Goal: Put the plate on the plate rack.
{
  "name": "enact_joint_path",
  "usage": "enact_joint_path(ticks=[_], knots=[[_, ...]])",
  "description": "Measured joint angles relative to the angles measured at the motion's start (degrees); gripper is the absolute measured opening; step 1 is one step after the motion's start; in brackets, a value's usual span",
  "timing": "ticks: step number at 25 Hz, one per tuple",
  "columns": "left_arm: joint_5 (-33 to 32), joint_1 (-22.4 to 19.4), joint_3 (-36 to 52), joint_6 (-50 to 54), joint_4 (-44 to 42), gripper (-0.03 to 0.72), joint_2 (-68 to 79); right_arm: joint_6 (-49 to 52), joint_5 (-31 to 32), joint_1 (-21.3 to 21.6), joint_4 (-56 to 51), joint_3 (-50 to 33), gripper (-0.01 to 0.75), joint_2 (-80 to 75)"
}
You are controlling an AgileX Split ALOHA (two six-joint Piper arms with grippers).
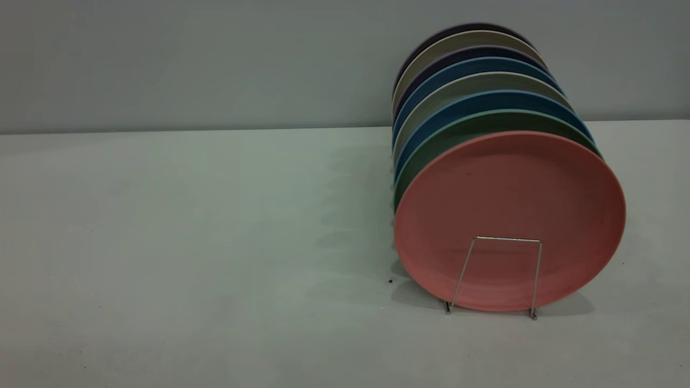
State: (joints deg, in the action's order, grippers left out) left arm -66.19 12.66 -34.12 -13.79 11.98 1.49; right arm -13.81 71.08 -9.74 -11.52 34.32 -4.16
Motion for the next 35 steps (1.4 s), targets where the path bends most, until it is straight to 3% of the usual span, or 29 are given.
enact_joint_path(ticks=[11,24,35], knots=[[3.2,0.0,3.5,0.0,-2.4,0.413,-0.1,-1.2,0.0,0.0,0.0,0.0,0.382,1.9],[2.7,0.0,5.0,4.2,-6.9,0.413,-0.1,-2.7,0.0,0.0,-2.7,-4.6,0.295,5.0],[1.6,0.0,5.9,4.7,-7.8,0.412,-0.1,-4.4,-2.6,0.0,-1.6,-5.7,0.289,5.3]])
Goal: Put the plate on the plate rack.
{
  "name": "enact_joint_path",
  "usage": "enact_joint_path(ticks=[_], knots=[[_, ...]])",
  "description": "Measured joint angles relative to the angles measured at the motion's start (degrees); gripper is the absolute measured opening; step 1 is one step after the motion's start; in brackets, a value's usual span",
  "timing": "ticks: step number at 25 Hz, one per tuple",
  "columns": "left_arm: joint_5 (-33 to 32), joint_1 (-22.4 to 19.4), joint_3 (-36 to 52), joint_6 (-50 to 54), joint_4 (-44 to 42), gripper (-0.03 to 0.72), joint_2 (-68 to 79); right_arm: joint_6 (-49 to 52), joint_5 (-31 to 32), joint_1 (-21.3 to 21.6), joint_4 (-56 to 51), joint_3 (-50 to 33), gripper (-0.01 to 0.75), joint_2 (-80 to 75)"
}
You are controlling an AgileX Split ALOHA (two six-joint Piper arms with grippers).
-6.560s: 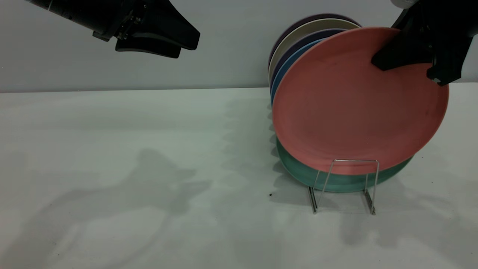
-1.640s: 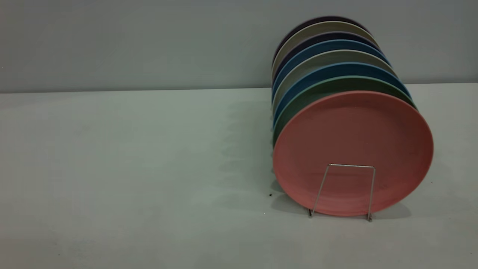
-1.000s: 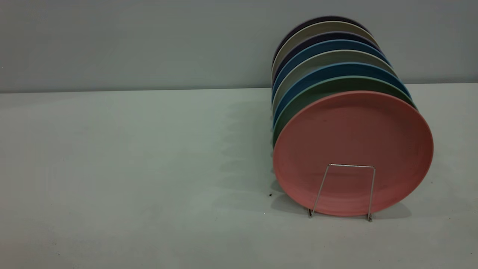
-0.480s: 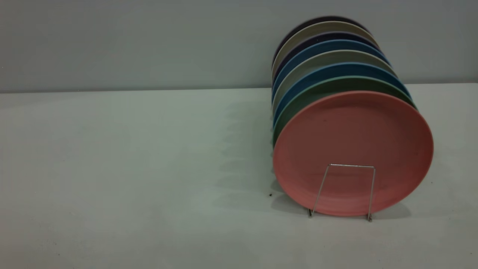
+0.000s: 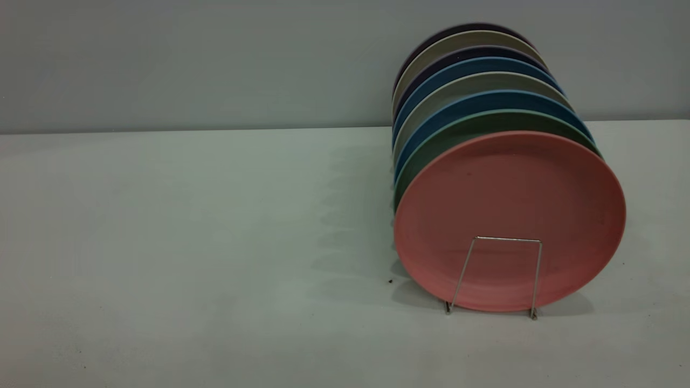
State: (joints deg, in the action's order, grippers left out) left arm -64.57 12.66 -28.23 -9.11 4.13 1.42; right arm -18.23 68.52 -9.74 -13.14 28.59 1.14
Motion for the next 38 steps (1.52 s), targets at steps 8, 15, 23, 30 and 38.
enact_joint_path(ticks=[8,15,23,30,38], knots=[[-0.2,0.0,0.3,2.5,-1.8,0.412,0.0,0.0,-2.6,0.0,1.4,-0.3,0.279,0.0],[-0.2,0.0,0.3,4.2,-2.9,0.412,0.0,0.3,-2.5,0.0,1.8,-1.0,0.247,0.0],[-0.2,0.0,0.3,4.3,-3.0,0.412,0.0,0.4,-2.5,0.0,1.9,-1.0,0.242,0.0],[-0.2,0.0,0.3,4.4,-2.9,0.412,0.0,0.4,-2.5,0.0,1.9,-1.0,0.242,0.0],[-0.2,0.0,0.3,4.4,-2.9,0.412,0.0,0.4,-2.5,0.0,1.9,-1.0,0.242,0.0]])
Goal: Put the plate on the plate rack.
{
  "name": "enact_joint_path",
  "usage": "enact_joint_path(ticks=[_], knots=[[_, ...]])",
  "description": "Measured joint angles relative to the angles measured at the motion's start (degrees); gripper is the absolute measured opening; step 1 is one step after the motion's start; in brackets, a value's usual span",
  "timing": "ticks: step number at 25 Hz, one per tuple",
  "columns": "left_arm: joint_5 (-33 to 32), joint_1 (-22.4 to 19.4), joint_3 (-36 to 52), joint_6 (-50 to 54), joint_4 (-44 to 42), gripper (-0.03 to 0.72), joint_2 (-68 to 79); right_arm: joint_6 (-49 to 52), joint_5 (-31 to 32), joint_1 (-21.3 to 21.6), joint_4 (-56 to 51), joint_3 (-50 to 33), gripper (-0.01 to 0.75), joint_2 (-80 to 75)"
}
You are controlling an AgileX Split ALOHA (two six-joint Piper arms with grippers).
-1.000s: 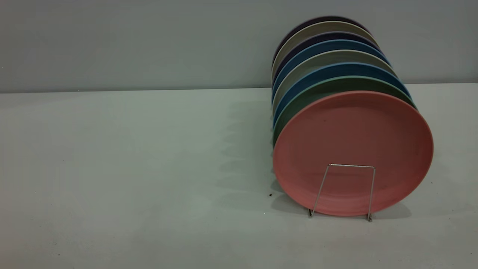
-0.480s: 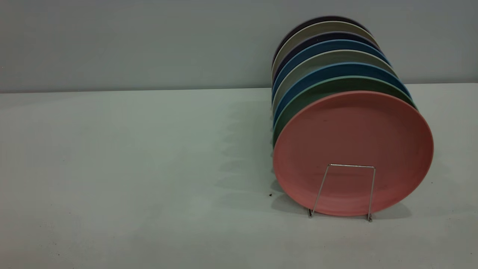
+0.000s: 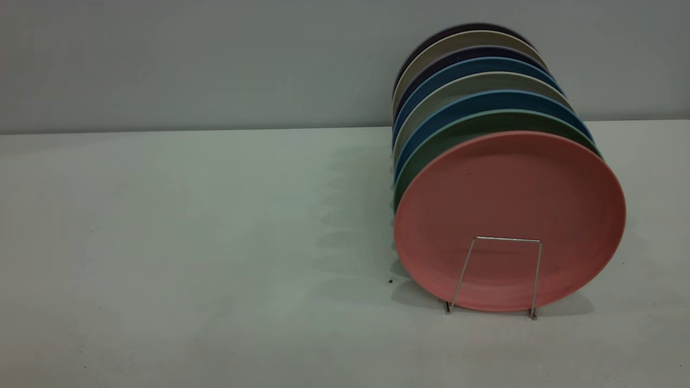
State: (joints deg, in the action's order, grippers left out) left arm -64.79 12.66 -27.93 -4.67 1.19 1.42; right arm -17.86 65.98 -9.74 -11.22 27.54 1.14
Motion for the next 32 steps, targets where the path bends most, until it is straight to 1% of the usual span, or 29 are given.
enact_joint_path(ticks=[13,20,32], knots=[[0.0,0.0,0.0,0.0,0.0,0.412,0.0,0.1,0.0,0.0,0.0,0.0,0.242,0.0],[0.0,0.0,0.0,2.5,0.1,0.412,0.0,0.1,0.0,0.0,0.0,0.0,0.242,0.0],[0.0,0.0,0.0,2.7,0.1,0.412,0.0,0.1,0.0,0.0,0.0,0.0,0.242,0.0]])
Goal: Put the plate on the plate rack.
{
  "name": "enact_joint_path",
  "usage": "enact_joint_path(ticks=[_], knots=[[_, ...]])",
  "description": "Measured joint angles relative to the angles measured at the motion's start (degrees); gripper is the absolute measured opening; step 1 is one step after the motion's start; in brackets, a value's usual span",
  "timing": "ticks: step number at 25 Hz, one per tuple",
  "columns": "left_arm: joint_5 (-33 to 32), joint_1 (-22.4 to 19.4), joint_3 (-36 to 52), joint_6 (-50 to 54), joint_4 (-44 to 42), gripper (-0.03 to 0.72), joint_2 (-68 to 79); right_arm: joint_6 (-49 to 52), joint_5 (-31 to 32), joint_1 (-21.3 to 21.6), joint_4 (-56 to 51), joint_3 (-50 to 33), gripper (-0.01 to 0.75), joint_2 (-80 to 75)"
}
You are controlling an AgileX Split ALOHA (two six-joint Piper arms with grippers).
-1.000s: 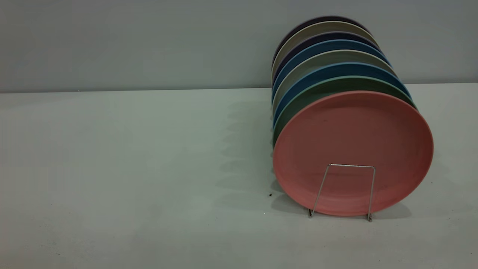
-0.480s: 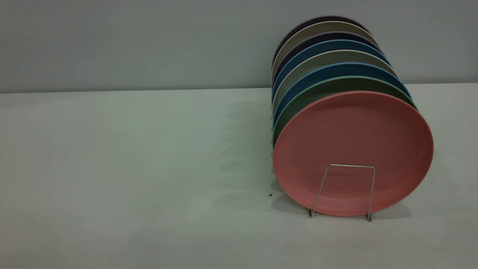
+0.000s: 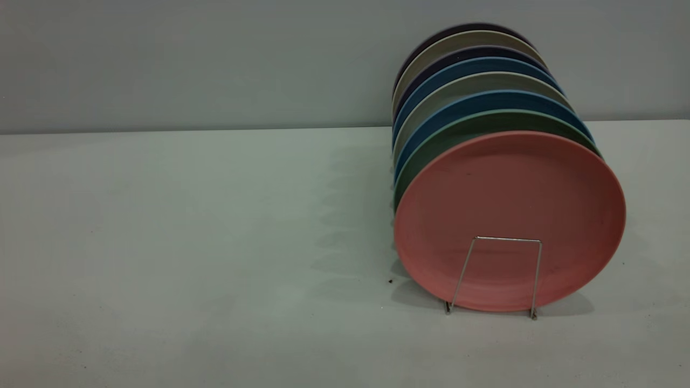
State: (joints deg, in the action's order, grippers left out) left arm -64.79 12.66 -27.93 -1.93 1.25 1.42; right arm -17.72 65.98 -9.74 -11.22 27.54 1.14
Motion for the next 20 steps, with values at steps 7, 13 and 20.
enact_joint_path(ticks=[7,13,20], knots=[[0.0,0.0,0.0,0.0,0.0,0.412,0.0,0.0,0.0,0.0,0.0,0.0,0.242,0.0],[0.0,-4.8,0.0,0.0,0.0,0.412,-2.3,0.0,0.0,0.3,-0.1,0.0,0.242,0.0],[0.0,-9.6,0.0,0.0,0.0,0.412,-2.7,0.0,0.0,2.9,-0.1,0.0,0.242,0.0]])
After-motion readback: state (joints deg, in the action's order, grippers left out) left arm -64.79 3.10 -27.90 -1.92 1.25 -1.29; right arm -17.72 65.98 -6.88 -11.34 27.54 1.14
